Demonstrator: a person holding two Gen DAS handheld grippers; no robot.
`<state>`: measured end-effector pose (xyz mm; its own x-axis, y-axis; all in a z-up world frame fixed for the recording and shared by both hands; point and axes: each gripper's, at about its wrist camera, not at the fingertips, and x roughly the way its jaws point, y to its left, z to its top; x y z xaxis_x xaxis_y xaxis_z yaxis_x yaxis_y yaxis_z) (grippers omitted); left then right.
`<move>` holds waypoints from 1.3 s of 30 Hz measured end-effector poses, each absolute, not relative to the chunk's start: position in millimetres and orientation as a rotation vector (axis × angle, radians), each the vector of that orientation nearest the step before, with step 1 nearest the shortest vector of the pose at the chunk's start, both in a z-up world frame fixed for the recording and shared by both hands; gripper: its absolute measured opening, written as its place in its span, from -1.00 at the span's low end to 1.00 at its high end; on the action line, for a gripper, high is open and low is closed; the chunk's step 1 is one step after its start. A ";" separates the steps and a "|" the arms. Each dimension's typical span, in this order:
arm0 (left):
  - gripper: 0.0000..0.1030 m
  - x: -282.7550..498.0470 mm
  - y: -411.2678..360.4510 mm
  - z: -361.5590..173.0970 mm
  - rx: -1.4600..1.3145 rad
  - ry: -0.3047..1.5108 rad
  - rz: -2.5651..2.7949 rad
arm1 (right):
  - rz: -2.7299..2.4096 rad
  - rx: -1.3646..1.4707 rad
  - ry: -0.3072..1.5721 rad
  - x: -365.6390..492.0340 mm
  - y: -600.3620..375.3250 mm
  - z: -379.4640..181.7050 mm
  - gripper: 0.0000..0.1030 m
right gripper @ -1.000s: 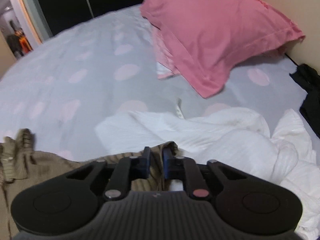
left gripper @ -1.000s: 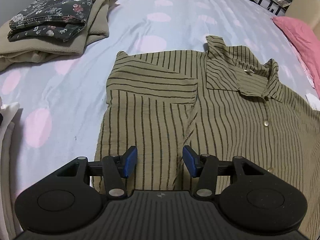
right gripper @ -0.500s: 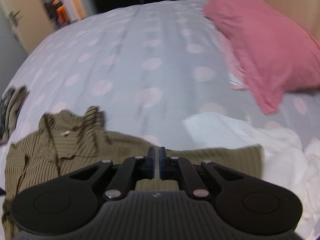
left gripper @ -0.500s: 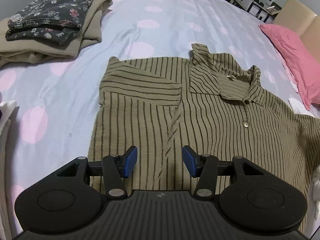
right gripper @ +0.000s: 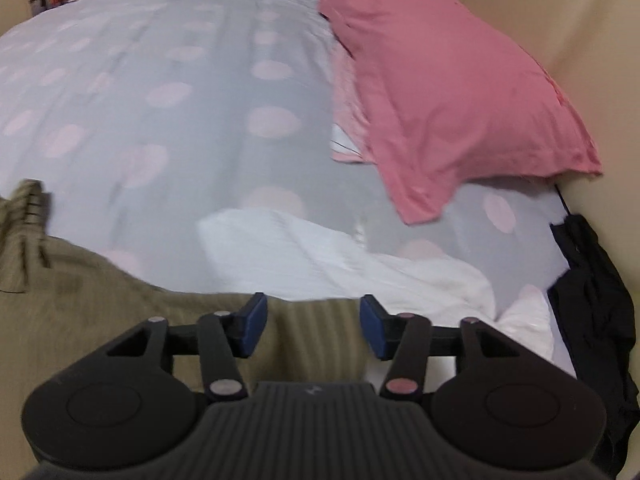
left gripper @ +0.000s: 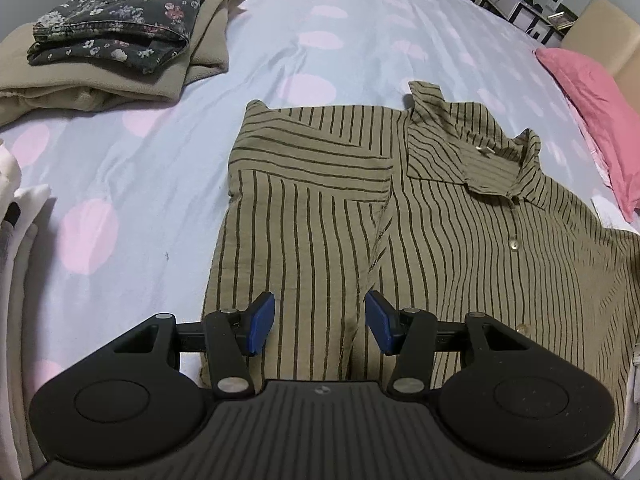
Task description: Fold clothes
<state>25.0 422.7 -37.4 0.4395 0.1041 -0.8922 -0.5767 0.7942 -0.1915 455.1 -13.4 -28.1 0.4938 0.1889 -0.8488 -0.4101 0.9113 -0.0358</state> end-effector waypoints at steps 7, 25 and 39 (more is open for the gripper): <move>-0.07 38.2 418.1 -47.0 -0.513 1.064 0.446 | 0.275 -0.196 1.013 480.7 -60.5 -52.4 -0.50; -0.07 33.7 405.9 -30.2 -0.471 1.032 0.418 | 0.552 -0.221 1.046 419.8 77.0 -32.1 -0.95; -0.07 30.1 405.9 -25.0 -0.475 1.030 0.402 | 0.560 -0.234 1.070 401.9 65.9 -54.8 -0.27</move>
<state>30.1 405.9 -25.0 0.4588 0.0949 -0.8835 -0.5279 0.8288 -0.1852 401.9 65.9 -54.8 0.3579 0.3190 -0.8776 -0.5390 0.8380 0.0848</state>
